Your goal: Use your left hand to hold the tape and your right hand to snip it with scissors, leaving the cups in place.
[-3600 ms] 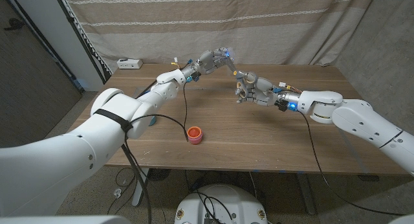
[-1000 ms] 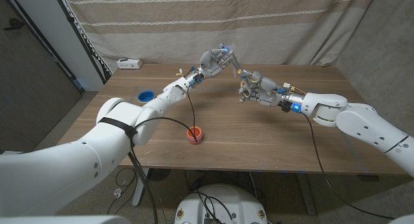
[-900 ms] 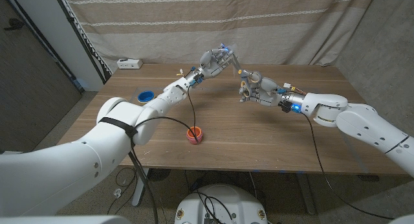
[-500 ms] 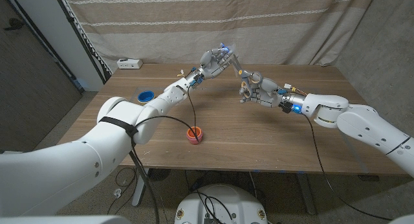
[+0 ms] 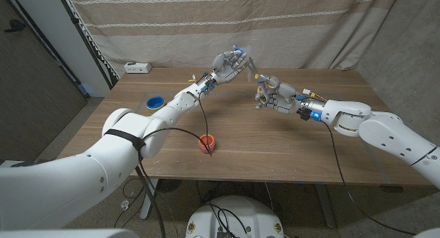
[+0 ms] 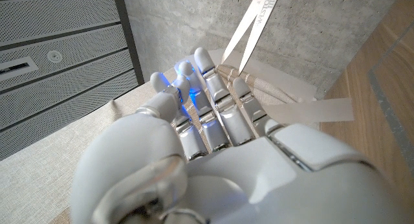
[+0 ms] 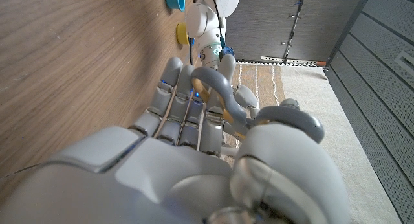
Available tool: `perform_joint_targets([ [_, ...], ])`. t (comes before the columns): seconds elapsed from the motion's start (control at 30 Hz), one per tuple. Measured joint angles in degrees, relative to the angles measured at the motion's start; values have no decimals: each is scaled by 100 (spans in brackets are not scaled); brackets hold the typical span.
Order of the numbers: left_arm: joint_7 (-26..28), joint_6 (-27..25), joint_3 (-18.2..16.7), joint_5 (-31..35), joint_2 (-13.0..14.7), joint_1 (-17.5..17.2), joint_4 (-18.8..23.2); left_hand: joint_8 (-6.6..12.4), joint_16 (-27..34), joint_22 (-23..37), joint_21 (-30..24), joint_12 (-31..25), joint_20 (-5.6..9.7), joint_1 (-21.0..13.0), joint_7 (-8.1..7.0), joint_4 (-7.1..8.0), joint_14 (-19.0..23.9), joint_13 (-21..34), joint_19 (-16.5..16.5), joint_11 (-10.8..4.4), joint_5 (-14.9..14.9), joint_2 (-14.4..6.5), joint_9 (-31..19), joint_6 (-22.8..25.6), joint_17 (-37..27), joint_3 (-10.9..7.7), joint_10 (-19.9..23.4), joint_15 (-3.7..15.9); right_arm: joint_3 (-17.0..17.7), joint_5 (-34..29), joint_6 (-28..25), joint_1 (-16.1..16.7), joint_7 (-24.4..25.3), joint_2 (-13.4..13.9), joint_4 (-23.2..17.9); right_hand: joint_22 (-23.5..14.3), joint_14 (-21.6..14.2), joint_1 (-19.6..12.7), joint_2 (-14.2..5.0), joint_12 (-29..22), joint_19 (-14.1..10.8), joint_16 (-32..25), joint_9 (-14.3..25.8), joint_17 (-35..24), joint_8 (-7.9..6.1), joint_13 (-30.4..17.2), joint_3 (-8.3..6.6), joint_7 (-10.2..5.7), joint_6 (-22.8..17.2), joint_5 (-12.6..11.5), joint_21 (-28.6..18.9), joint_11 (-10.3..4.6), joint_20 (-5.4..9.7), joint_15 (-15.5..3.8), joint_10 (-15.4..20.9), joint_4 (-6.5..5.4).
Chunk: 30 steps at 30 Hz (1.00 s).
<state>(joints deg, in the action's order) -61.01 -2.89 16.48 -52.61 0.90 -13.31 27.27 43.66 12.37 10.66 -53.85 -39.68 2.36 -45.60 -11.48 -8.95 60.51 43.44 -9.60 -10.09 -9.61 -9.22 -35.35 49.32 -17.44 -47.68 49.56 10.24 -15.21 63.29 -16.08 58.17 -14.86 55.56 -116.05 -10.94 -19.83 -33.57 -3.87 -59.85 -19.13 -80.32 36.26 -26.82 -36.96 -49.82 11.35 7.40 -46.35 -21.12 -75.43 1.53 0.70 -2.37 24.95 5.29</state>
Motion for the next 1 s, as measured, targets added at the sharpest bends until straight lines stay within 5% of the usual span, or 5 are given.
perform_joint_targets([
  [0.37, 68, -87, 23, -91, 30, -45, 73, 0, 0, 0, 0, 0, 0, 0, -31, 0, 42, 0, 0, 10, 0, 0, 32, 31, -49, 0, 10, 20, 61, 4, 41, 63, 27, 31, -24, 0, 0, 0, 0, 0, 0, 0, 0, 12, 0, 11, 0, 0, 0, 0, 0, 0, 0, 0, 0, 0],
  [1.0, -106, -65, -11, -82, -105, 226, -487, 44, 0, 1, -45, 0, 0, -53, -31, -23, 72, 0, 0, 10, -17, 22, -12, 31, -105, 23, 10, 50, 64, 4, 28, 10, -43, 34, 19, -1, 0, 0, 0, 0, 0, -22, 9, 23, -6, 8, 0, 1, -1, 0, 0, 0, 0, 0, 0, 0],
])
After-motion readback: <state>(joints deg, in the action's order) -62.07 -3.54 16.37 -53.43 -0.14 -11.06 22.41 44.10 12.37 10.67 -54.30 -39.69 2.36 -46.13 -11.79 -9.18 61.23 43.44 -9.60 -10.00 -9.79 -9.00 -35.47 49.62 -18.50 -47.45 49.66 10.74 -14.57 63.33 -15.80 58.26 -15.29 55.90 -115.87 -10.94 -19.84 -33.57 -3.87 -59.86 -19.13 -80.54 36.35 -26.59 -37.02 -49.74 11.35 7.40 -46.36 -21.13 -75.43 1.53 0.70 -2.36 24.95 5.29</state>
